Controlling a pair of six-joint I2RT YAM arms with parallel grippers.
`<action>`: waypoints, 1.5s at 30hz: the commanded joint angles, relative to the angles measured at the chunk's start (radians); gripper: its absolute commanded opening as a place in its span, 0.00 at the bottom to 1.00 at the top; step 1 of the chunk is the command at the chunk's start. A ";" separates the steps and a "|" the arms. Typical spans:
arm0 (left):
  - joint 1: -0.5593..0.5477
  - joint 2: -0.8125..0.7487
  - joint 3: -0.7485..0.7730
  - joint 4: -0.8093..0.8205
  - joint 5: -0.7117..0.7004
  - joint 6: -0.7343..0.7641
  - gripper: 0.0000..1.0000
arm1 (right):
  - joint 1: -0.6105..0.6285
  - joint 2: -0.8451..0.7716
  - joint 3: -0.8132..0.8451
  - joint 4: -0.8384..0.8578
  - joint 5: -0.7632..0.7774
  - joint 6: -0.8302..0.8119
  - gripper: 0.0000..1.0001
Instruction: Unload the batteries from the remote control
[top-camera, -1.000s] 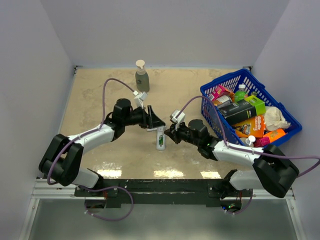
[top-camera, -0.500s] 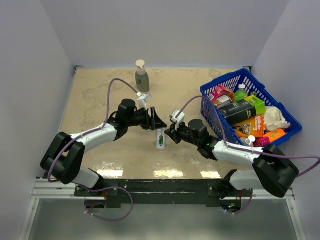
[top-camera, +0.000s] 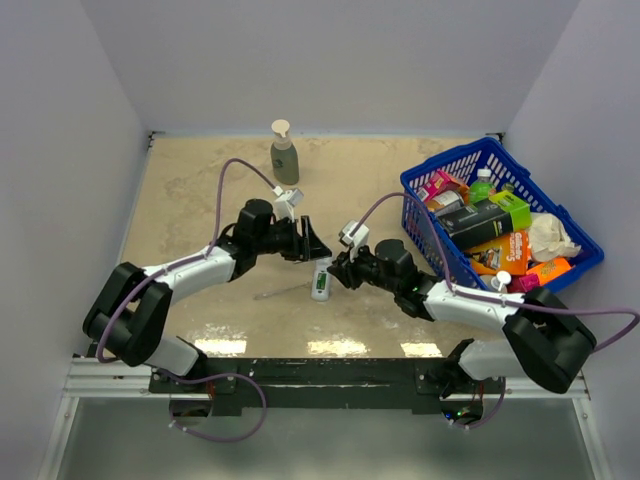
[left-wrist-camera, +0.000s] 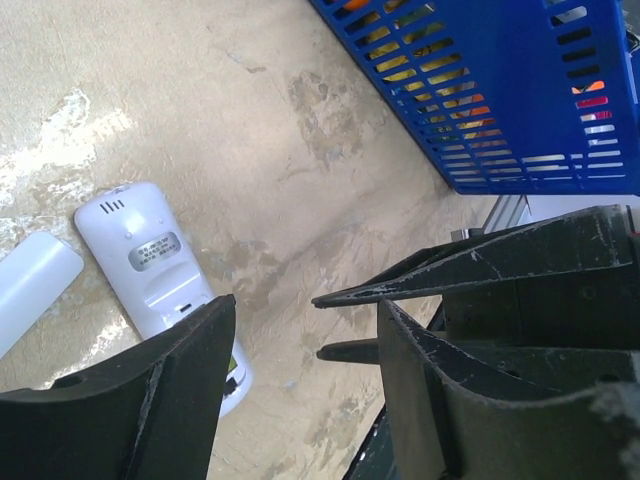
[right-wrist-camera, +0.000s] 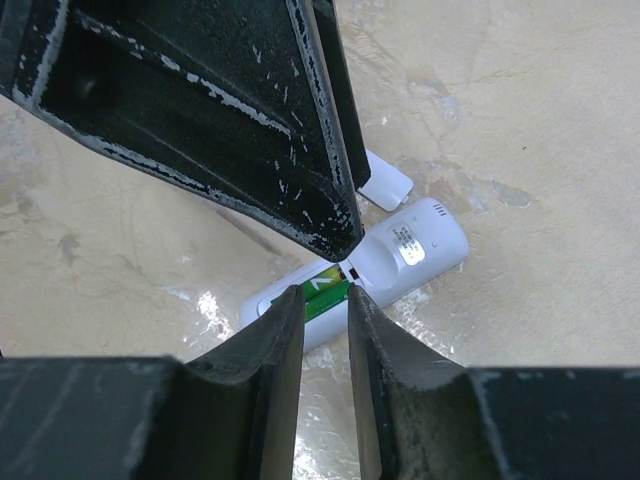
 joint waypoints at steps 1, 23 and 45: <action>-0.005 -0.014 0.037 -0.008 -0.061 0.018 0.63 | 0.001 -0.029 0.013 0.046 0.018 0.031 0.30; 0.469 -0.275 0.111 -0.649 -0.384 0.137 0.91 | 0.351 0.293 0.237 -0.075 -0.079 -0.242 0.47; 0.475 -0.333 -0.021 -0.574 -0.279 0.191 0.87 | 0.414 0.221 0.389 -0.738 0.343 0.695 0.45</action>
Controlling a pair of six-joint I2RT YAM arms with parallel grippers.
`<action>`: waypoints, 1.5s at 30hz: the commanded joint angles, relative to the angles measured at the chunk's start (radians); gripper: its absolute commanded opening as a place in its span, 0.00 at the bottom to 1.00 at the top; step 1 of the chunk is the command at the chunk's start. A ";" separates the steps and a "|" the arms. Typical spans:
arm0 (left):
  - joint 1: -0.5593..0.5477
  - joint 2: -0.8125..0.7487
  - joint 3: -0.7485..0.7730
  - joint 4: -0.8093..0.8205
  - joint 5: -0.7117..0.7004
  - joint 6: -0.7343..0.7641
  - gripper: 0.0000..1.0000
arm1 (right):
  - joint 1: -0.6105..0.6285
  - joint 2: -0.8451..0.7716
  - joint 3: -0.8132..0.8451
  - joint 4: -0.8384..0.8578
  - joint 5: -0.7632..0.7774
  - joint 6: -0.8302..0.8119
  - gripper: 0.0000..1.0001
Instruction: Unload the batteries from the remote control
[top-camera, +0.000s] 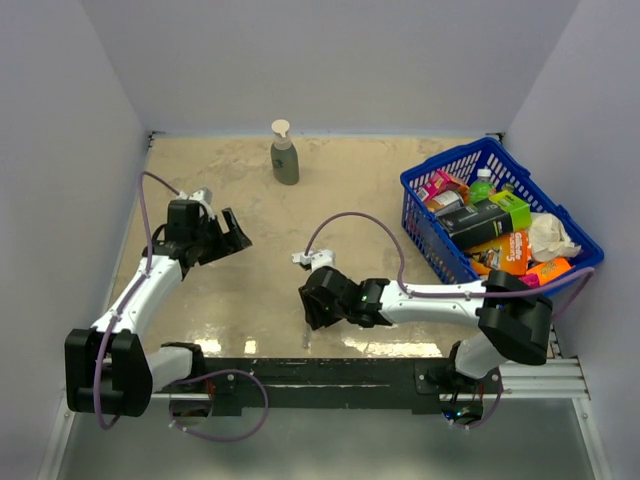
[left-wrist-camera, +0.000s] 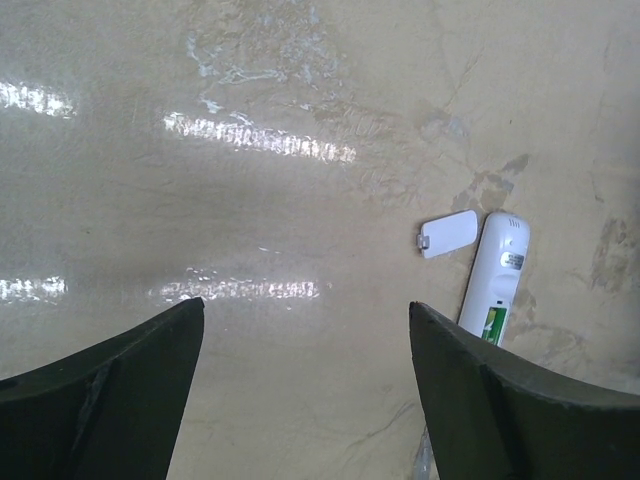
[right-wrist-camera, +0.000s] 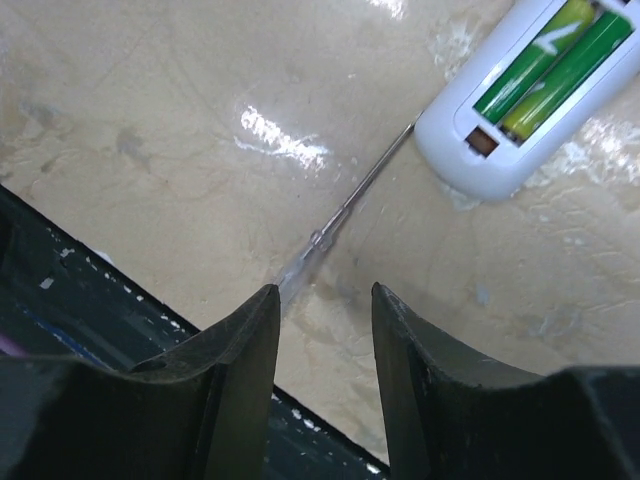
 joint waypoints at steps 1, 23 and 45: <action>0.007 -0.025 -0.006 0.037 0.041 0.028 0.87 | 0.028 0.020 0.032 -0.046 -0.003 0.112 0.45; 0.004 -0.080 -0.081 0.059 0.182 0.005 0.71 | 0.140 0.147 0.143 -0.095 0.123 0.043 0.00; -0.173 -0.193 -0.198 0.237 0.287 -0.290 0.68 | 0.039 0.112 0.302 0.049 0.083 -0.273 0.00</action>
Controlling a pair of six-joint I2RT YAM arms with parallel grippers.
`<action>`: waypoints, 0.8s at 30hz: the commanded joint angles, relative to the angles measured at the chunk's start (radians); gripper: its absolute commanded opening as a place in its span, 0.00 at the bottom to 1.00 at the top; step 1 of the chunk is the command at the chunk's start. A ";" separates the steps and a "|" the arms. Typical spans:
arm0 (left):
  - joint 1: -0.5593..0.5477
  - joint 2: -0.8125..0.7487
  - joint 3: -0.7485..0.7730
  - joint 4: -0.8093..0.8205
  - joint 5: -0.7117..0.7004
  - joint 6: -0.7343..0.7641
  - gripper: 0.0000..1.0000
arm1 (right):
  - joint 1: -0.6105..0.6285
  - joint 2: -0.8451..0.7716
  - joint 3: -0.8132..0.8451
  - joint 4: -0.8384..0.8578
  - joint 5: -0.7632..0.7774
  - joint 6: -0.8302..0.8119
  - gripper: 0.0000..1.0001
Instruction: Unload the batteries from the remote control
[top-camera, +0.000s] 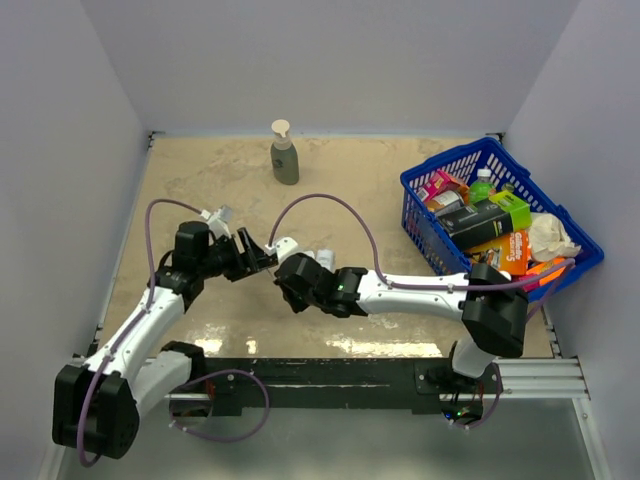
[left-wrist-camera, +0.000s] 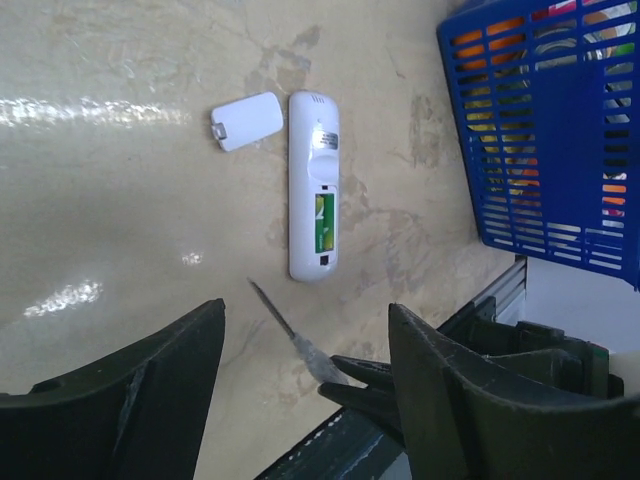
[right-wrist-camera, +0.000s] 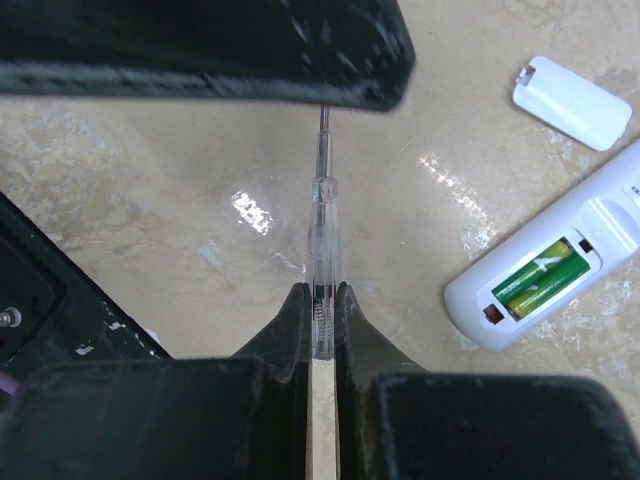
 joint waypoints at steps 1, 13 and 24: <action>-0.076 0.056 0.008 0.078 -0.047 -0.085 0.67 | 0.004 -0.013 0.046 0.077 0.017 -0.066 0.00; -0.093 0.138 -0.003 0.111 -0.115 -0.157 0.09 | 0.004 0.041 0.038 0.166 0.120 -0.172 0.00; -0.090 0.031 -0.012 0.308 -0.135 -0.318 0.00 | -0.163 -0.221 -0.329 0.636 -0.123 0.154 0.60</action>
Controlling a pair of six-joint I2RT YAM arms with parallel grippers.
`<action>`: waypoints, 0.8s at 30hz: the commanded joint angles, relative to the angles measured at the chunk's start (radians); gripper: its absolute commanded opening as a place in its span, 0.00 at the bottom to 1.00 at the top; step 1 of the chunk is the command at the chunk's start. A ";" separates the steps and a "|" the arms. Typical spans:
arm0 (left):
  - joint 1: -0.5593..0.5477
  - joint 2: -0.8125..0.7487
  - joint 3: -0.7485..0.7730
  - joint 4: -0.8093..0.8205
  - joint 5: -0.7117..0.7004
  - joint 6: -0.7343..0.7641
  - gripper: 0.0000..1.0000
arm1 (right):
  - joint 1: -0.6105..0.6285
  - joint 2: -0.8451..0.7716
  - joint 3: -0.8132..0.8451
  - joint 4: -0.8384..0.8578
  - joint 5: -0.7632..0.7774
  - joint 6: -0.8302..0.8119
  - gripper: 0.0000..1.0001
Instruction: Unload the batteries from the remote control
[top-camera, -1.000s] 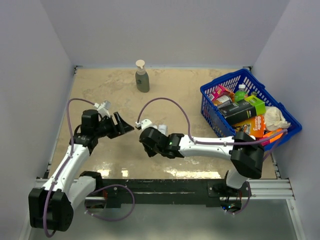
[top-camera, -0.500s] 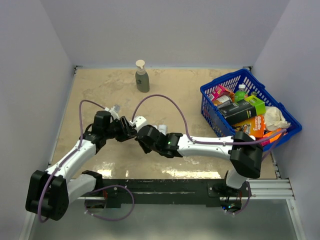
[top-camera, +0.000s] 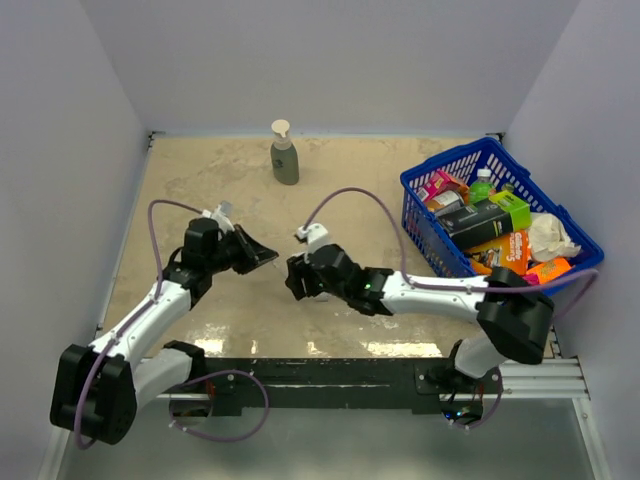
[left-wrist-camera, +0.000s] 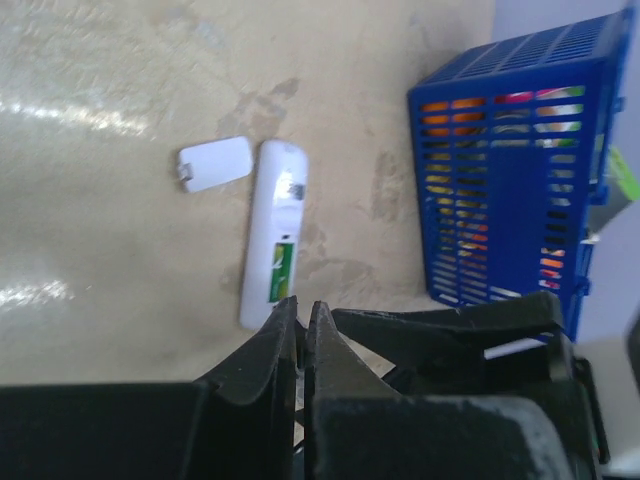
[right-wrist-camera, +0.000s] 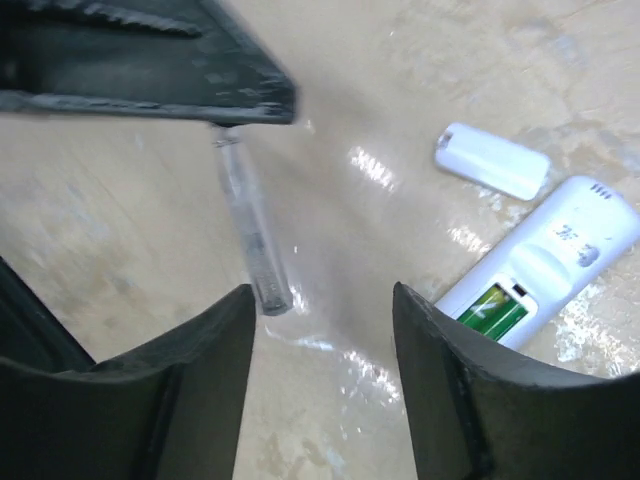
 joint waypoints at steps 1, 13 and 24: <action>-0.001 -0.092 -0.017 0.178 -0.026 -0.110 0.00 | -0.084 -0.167 -0.174 0.369 -0.148 0.233 0.61; 0.002 -0.221 -0.168 0.552 -0.006 -0.341 0.00 | -0.202 -0.210 -0.380 0.906 -0.383 0.629 0.58; 0.001 -0.256 -0.175 0.581 -0.014 -0.353 0.00 | -0.203 -0.142 -0.391 1.016 -0.432 0.795 0.50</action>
